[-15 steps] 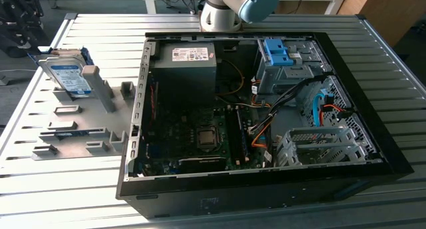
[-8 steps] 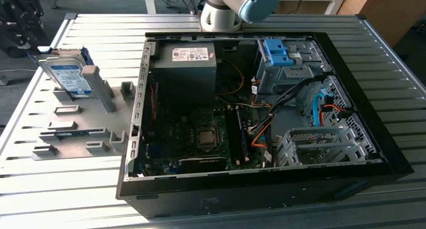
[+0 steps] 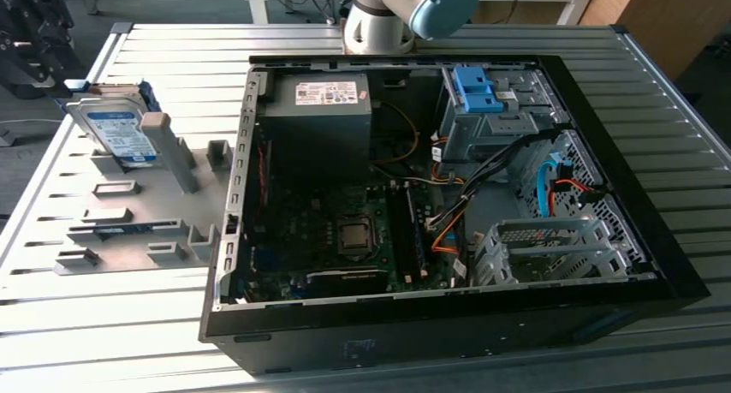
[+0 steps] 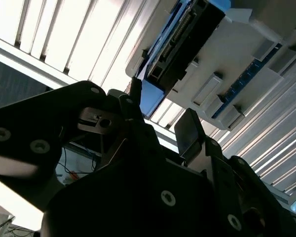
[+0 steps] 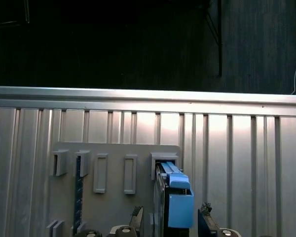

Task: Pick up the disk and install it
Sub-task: 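Pick up the disk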

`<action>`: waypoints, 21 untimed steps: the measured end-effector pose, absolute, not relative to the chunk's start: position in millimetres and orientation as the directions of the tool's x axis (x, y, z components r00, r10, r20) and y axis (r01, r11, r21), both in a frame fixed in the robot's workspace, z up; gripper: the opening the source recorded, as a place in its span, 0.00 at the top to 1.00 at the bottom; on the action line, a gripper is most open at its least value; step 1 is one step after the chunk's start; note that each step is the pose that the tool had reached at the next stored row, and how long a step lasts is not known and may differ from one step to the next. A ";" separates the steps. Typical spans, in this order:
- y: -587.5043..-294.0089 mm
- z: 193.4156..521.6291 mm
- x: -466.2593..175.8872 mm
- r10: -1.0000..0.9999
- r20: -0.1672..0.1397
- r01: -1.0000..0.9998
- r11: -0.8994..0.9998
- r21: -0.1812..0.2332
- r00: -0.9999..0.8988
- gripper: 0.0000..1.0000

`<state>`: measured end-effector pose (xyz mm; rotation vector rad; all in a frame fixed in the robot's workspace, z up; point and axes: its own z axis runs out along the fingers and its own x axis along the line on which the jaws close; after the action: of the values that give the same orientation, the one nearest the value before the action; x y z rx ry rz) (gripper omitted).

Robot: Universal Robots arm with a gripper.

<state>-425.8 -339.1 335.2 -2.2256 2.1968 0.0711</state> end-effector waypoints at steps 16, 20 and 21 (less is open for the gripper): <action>-334.4 311.9 -430.5 -1.000 -0.013 -1.000 -0.013 0.023 0.012 0.45; -332.2 307.8 -430.5 -1.000 -0.010 -1.000 -0.013 0.023 0.012 0.54; -331.1 307.3 -430.5 -1.000 -0.009 -1.000 -0.013 0.023 0.012 0.54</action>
<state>-430.5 -331.1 307.3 -2.2420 2.2141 0.0358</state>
